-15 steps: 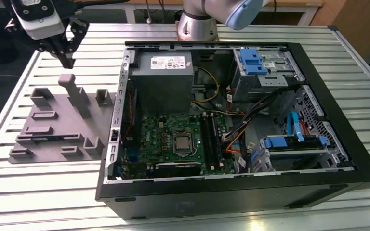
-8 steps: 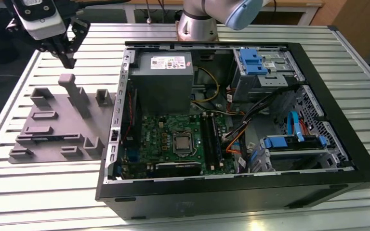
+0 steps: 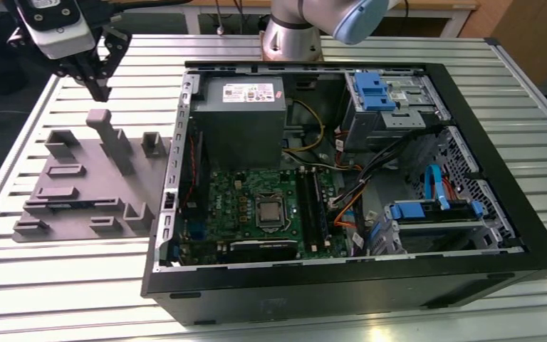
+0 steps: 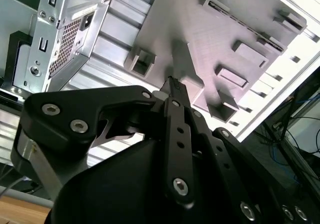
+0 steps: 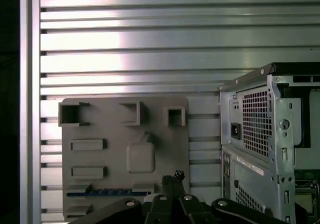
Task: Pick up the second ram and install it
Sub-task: 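Pick up the second ram and move it above second insertion slot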
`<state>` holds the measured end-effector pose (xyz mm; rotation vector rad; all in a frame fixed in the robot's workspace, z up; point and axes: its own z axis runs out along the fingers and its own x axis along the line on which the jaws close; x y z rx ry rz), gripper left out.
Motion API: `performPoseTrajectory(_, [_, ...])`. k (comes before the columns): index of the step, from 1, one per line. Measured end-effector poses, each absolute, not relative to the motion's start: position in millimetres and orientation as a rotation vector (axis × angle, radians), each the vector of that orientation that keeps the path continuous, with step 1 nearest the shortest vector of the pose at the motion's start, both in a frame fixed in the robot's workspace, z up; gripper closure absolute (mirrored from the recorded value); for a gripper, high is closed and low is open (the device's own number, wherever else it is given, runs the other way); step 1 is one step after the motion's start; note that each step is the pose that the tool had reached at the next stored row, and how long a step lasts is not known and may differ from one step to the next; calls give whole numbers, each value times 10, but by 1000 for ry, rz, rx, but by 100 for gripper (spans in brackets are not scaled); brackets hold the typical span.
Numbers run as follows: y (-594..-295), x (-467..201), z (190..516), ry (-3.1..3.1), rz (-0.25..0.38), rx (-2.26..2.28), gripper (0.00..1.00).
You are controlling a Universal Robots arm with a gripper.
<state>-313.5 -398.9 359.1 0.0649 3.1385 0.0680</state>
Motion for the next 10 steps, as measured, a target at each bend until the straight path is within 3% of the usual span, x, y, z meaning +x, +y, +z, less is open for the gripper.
performPoseTrajectory(10, [-3989,-3160,3591,3138,68,65,89])
